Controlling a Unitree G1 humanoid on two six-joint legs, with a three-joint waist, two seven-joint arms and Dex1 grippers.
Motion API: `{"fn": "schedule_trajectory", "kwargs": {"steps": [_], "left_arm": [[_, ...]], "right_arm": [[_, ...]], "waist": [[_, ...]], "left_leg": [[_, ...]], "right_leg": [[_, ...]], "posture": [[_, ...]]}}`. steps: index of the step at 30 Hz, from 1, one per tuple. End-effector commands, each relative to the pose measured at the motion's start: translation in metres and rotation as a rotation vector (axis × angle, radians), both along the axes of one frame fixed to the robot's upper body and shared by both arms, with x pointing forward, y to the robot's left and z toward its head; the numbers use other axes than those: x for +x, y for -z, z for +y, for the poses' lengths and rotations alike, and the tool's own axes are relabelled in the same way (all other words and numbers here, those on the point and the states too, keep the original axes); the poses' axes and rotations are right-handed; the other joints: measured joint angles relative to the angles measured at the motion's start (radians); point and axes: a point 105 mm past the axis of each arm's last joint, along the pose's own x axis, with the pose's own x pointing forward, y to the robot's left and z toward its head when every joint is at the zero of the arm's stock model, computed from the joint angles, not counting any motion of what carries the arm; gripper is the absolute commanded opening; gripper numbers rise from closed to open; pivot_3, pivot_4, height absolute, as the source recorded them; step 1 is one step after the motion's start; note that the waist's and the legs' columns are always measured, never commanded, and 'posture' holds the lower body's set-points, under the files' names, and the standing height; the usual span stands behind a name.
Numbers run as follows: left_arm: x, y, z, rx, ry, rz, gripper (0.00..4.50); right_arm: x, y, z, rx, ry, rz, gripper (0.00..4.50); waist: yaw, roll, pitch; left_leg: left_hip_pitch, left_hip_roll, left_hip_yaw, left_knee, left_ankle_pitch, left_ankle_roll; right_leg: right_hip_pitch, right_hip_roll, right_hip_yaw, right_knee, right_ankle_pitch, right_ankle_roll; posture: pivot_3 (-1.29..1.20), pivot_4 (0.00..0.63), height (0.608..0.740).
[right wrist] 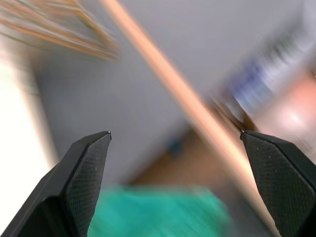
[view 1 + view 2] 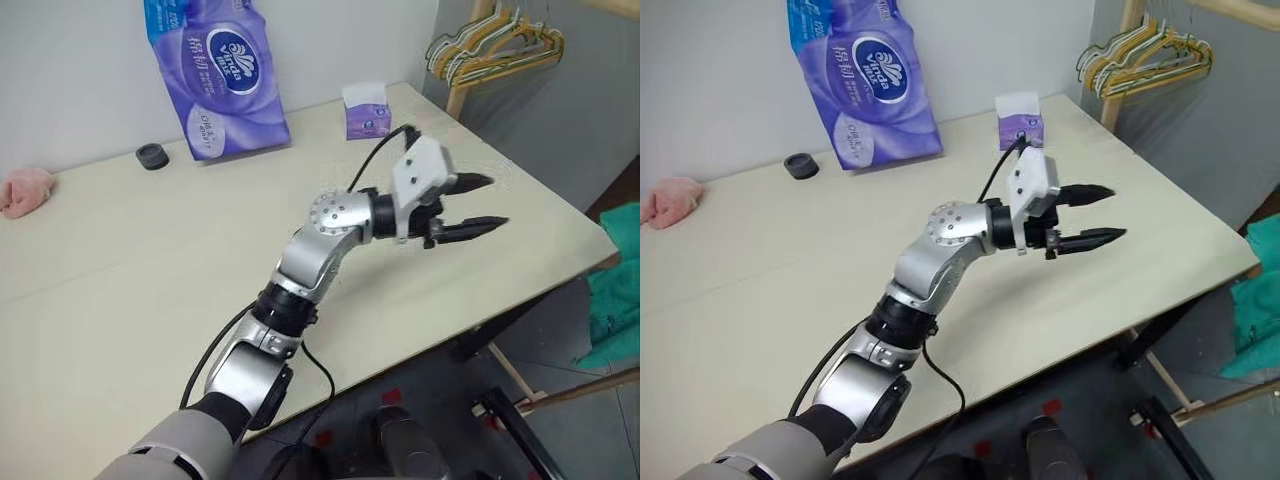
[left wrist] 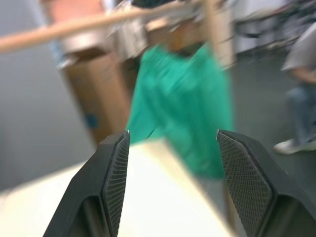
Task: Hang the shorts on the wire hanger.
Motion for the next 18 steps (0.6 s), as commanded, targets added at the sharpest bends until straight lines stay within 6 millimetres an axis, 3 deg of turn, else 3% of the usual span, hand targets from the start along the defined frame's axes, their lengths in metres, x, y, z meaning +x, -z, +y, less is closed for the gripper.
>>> {"fn": "schedule_trajectory", "kwargs": {"steps": [1,3,5,8,11,14,18], "left_arm": [[0.024,-0.005,0.040,-0.047,-0.265,0.004,2.97],[0.040,0.009,0.076,-0.075,-0.480,0.083,2.97],[0.051,0.029,0.126,-0.100,-0.765,0.133,2.97],[0.054,0.045,0.172,-0.181,-1.038,0.221,2.97],[0.046,0.067,0.227,-0.081,-1.392,0.142,2.97],[0.021,0.087,0.262,-0.058,-1.559,0.116,2.97],[0.005,0.097,0.276,-0.089,-1.604,0.128,2.97]], "right_arm": [[0.009,0.029,0.068,-0.029,-0.251,-0.024,4.48],[0.015,0.057,0.101,0.043,-0.361,-0.025,4.48],[0.020,0.088,0.132,0.122,-0.449,-0.017,4.48],[0.026,0.115,0.150,0.175,-0.486,-0.036,4.48],[0.035,0.142,0.174,0.286,-0.547,-0.015,4.48],[0.051,0.161,0.193,0.397,-0.570,-0.002,4.48],[0.064,0.176,0.210,0.418,-0.599,0.022,4.48]], "waist": [[0.013,0.005,-0.003],[0.031,0.005,-0.005],[0.044,0.000,-0.013],[0.087,-0.006,-0.019],[0.139,-0.018,-0.029],[0.175,-0.028,-0.041],[0.216,-0.032,-0.044]], "left_leg": [[-0.001,0.000,-0.002,0.002,0.000,0.000],[-0.006,0.002,-0.006,0.010,0.003,-0.004],[-0.007,0.002,-0.006,0.012,0.002,-0.004],[-0.008,0.001,-0.007,0.012,0.002,-0.004],[-0.009,-0.001,-0.008,0.012,0.002,-0.004],[-0.008,-0.001,-0.011,0.011,0.002,-0.004],[-0.008,-0.001,-0.011,0.011,0.002,-0.005]], "right_leg": [[-0.001,0.000,-0.001,0.001,0.001,0.000],[-0.005,0.001,-0.006,0.004,0.003,-0.005],[-0.006,0.000,-0.006,0.005,0.007,-0.010],[-0.007,-0.001,-0.008,0.004,0.008,-0.011],[-0.007,-0.004,-0.010,0.002,0.009,-0.012],[-0.006,-0.003,-0.012,-0.001,0.010,-0.014],[-0.006,-0.004,-0.014,-0.001,0.013,-0.018]], "posture": [[-0.21,0.100,0.740],[-0.16,0.088,0.740],[-0.14,0.083,0.740],[-0.11,0.078,0.740],[-0.05,0.068,0.740],[0.00,0.063,0.740],[0.04,0.062,0.740]]}}
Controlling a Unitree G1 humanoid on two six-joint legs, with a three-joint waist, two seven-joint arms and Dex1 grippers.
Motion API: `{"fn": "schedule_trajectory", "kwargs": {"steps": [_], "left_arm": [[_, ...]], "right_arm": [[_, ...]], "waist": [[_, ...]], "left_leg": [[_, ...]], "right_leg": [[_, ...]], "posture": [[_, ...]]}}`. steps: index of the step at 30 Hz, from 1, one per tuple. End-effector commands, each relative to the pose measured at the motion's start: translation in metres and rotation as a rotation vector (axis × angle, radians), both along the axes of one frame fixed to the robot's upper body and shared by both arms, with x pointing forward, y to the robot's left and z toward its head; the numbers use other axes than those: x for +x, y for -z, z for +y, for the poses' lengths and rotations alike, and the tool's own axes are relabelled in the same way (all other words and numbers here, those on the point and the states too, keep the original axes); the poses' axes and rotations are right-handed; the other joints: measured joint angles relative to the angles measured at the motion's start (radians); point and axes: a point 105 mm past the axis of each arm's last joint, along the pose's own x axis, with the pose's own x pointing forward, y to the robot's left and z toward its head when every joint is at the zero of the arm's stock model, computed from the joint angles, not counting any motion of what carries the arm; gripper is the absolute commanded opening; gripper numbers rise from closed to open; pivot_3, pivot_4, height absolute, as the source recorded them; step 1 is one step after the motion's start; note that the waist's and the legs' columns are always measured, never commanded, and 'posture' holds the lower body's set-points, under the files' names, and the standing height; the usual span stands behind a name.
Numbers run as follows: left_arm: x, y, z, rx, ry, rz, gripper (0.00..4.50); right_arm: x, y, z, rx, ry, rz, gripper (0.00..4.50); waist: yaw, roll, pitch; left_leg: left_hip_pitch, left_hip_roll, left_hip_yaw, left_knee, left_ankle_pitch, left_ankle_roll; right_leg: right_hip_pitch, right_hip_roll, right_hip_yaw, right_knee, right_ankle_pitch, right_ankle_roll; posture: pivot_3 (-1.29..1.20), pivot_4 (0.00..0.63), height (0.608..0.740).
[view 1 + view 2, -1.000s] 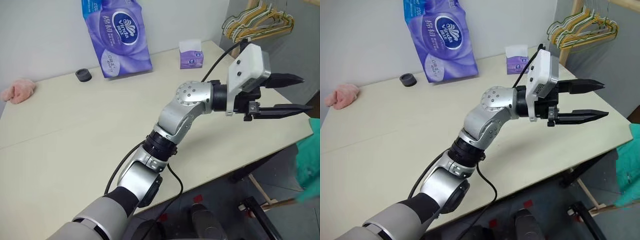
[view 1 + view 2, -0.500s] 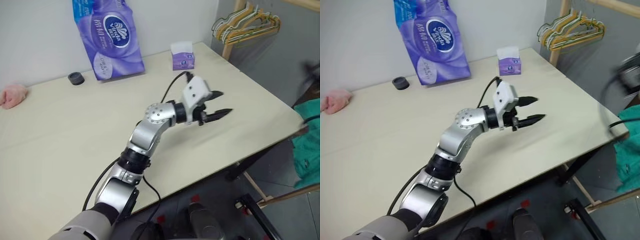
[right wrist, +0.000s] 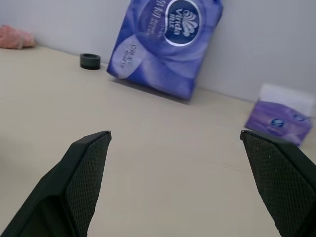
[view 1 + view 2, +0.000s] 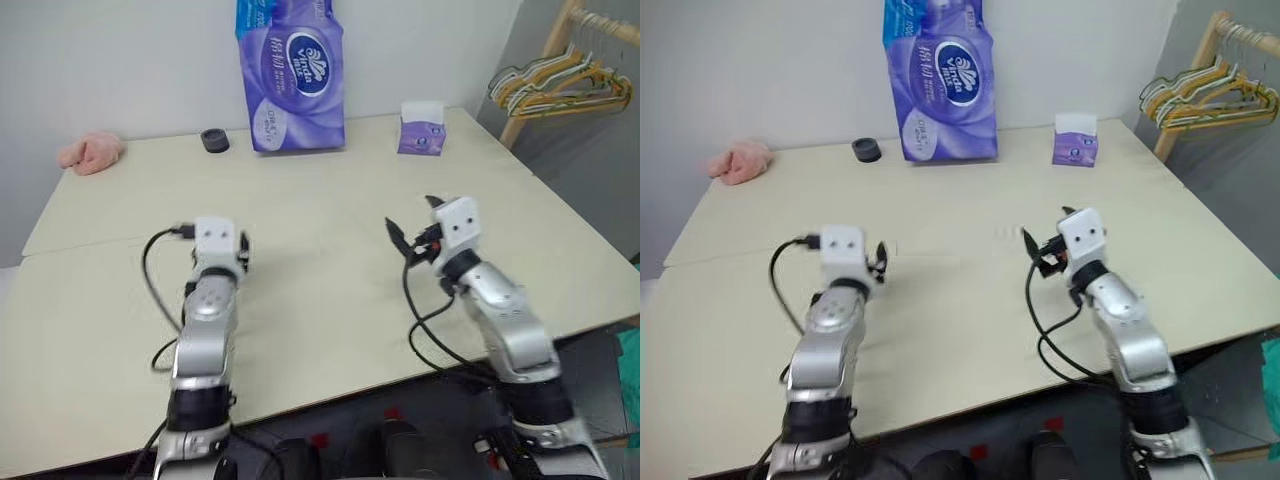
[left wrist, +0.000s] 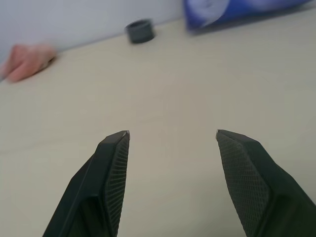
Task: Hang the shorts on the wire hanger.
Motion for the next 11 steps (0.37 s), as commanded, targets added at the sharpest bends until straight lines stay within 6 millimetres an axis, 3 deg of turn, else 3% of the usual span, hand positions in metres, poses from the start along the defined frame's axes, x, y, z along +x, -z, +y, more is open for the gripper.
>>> {"fn": "schedule_trajectory", "kwargs": {"steps": [1,5,11], "left_arm": [[-0.005,-0.024,0.003,0.013,-0.015,-0.118,2.97],[-0.006,-0.016,0.005,-0.041,-0.018,-0.104,2.97],[0.006,-0.025,-0.005,-0.073,0.102,-0.126,2.97]], "right_arm": [[0.006,-0.007,0.012,0.013,-0.033,-0.055,4.48],[0.011,0.001,0.021,0.003,-0.061,-0.047,4.48],[0.011,0.003,0.010,0.010,-0.039,-0.044,4.48]], "waist": [[0.026,-0.001,-0.001],[0.057,-0.002,-0.001],[0.057,-0.002,-0.001]], "left_leg": [[0.000,0.000,-0.002,0.000,0.000,0.000],[0.000,0.001,-0.013,0.000,0.004,-0.006],[0.000,0.002,-0.020,0.000,0.006,-0.008]], "right_leg": [[0.001,0.000,-0.003,0.000,0.000,-0.001],[0.003,0.000,-0.016,0.000,0.002,-0.006],[0.005,0.002,-0.020,0.002,0.004,-0.010]], "posture": [[0.05,0.063,0.740],[0.09,0.075,0.740],[0.11,0.106,0.740]]}}
